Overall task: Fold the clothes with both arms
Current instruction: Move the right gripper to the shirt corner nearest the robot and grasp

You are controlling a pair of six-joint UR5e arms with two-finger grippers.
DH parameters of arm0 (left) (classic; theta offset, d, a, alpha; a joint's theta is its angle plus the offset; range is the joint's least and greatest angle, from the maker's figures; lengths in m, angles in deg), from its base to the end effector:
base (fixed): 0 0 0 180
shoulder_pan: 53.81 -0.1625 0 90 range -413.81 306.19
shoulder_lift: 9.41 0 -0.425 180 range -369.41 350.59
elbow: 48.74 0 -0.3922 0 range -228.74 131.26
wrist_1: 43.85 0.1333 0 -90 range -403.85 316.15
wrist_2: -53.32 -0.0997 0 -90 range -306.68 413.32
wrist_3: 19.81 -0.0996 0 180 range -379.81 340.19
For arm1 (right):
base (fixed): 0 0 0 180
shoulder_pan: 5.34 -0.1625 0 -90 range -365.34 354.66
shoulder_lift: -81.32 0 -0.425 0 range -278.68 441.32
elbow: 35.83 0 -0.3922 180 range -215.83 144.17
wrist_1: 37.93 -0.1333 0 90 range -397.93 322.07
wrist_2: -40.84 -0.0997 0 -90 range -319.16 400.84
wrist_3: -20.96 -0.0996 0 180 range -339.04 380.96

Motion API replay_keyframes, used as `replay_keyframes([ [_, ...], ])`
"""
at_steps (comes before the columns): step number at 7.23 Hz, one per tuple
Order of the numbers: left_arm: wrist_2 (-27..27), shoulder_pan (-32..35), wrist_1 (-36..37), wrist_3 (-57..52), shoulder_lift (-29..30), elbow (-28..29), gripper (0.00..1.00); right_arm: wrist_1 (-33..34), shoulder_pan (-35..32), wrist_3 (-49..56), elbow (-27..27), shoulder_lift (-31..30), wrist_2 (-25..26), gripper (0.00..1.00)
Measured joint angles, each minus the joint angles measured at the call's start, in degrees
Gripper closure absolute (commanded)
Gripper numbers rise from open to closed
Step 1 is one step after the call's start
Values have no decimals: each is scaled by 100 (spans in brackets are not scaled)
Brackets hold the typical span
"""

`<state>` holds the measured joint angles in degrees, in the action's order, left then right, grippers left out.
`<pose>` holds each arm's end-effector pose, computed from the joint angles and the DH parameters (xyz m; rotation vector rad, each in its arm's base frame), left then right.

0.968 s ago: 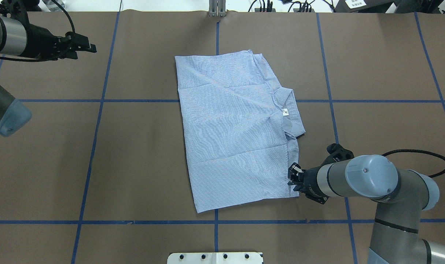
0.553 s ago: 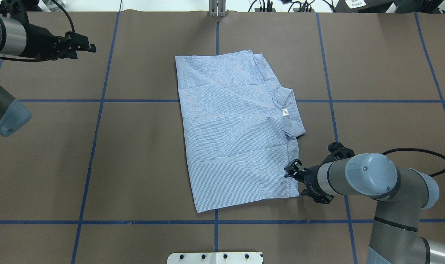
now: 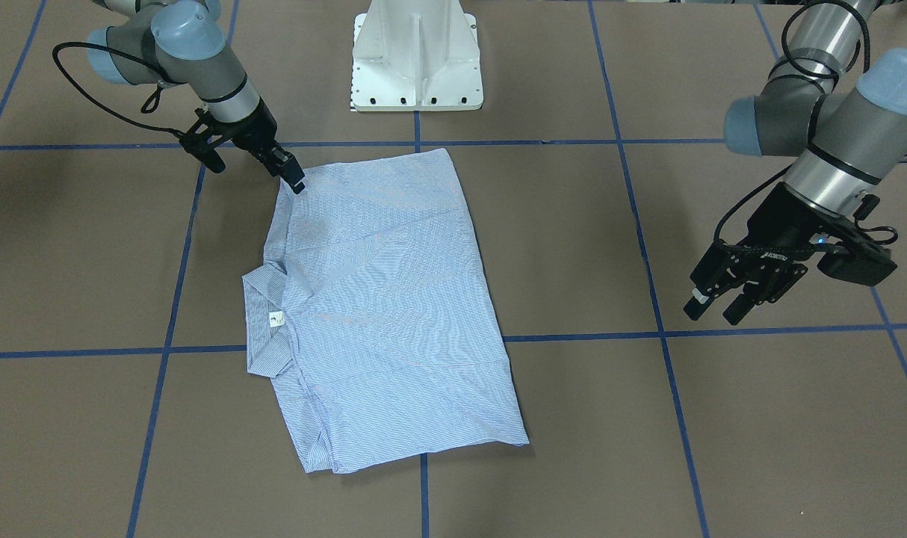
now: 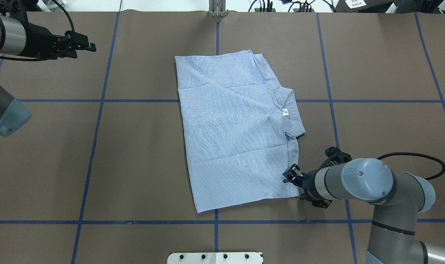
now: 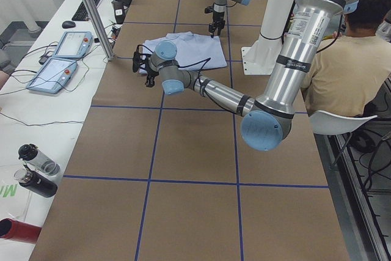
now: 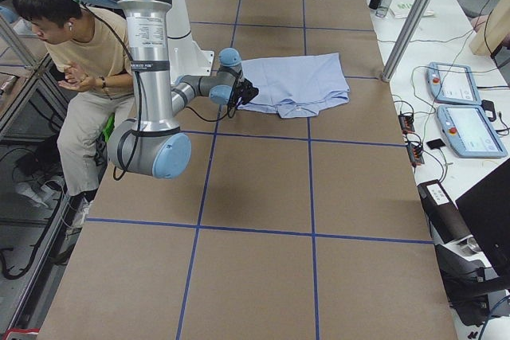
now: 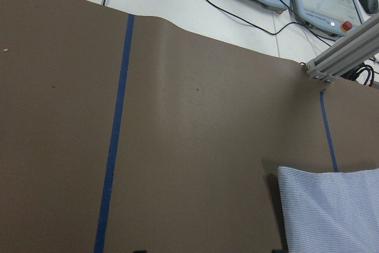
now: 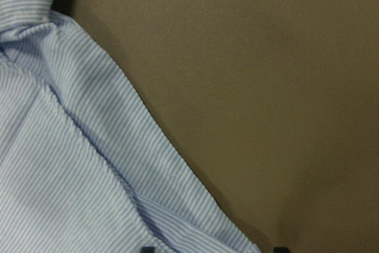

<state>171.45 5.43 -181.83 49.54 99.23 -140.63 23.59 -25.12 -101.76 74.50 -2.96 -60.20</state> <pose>0.2436 -0.5781 0.3671 0.4213 1.1737 -0.2911 -0.4621 -0.2876 0.3887 -0.2911 -0.9467 0.7510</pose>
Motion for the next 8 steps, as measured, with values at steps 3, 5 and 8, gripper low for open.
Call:
replay_keyframes([
  [3, -1, 0, 0, 0, 0, -4, 24, 8, 91, -4, -16, -13, 12, 33],
  [5, 0, 3, 0, 0, 0, -7, 24, 183, 127, -5, -17, 26, 24, 44],
  [8, -1, 6, 4, 0, -59, -58, 24, 293, 132, -4, -7, 85, 25, 100],
])
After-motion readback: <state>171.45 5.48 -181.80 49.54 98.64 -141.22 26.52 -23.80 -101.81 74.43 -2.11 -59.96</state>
